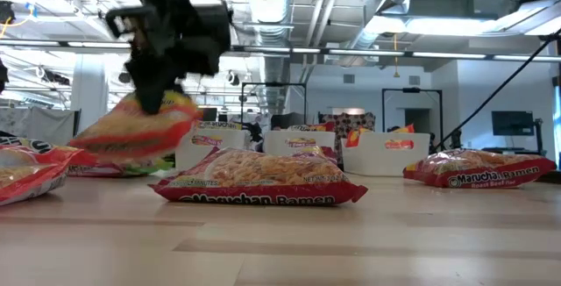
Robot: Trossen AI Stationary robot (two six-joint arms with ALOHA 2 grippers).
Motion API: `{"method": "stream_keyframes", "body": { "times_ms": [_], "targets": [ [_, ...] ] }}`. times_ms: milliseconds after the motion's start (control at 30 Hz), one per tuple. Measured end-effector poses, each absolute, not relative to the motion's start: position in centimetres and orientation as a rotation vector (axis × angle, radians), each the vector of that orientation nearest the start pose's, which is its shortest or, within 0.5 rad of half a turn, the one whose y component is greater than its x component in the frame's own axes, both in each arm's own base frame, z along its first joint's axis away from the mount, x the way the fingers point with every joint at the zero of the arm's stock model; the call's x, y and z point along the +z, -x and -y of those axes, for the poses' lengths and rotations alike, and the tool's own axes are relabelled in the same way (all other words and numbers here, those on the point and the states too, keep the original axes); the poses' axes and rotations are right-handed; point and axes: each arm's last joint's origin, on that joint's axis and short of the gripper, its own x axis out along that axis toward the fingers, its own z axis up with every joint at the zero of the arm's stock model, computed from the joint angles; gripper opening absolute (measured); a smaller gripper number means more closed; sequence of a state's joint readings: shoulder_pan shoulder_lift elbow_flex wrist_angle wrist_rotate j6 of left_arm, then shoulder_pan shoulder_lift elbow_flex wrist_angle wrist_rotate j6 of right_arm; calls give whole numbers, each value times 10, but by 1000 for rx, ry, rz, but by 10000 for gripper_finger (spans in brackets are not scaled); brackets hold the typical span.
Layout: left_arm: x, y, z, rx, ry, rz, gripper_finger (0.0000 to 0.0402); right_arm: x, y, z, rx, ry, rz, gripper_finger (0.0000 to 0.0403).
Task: Sort Maruchan noodles
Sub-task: Put the orange noodle pack into the right white bin
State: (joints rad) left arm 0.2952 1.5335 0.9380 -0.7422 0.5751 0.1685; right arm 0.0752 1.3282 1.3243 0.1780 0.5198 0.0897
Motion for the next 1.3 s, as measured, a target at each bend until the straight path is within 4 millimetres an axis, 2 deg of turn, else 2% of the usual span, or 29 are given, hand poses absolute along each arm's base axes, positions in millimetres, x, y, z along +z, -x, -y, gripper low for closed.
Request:
{"method": "stream_keyframes", "body": {
  "times_ms": [133, 300, 400, 667, 867, 1033, 1167, 1300],
  "targets": [
    [217, -263, -64, -273, 461, -1109, 0, 445, -279, -5, -453, -26, 184, 134],
    [251, -264, -64, -202, 469, -969, 0, 458, -261, -10, -455, 210, 175, 134],
    [271, -265, -66, -163, 438, -864, 0, 462, -254, -13, -447, 258, 176, 134],
    [307, -267, -67, 31, 287, -732, 0, 452, -227, -9, -417, 80, 12, 134],
    [320, -271, -66, 65, 224, -680, 0, 432, -223, -14, -403, -90, -153, 149],
    [325, -273, -63, 83, 120, -668, 0, 412, -236, -17, -427, -173, -270, 192],
    [326, -276, -58, 68, 24, -652, 0, 400, -256, -16, -419, -199, -311, 222],
    [328, -279, -52, 34, -65, -627, 0, 381, -283, -14, -387, -222, -369, 232]
  ]
}}
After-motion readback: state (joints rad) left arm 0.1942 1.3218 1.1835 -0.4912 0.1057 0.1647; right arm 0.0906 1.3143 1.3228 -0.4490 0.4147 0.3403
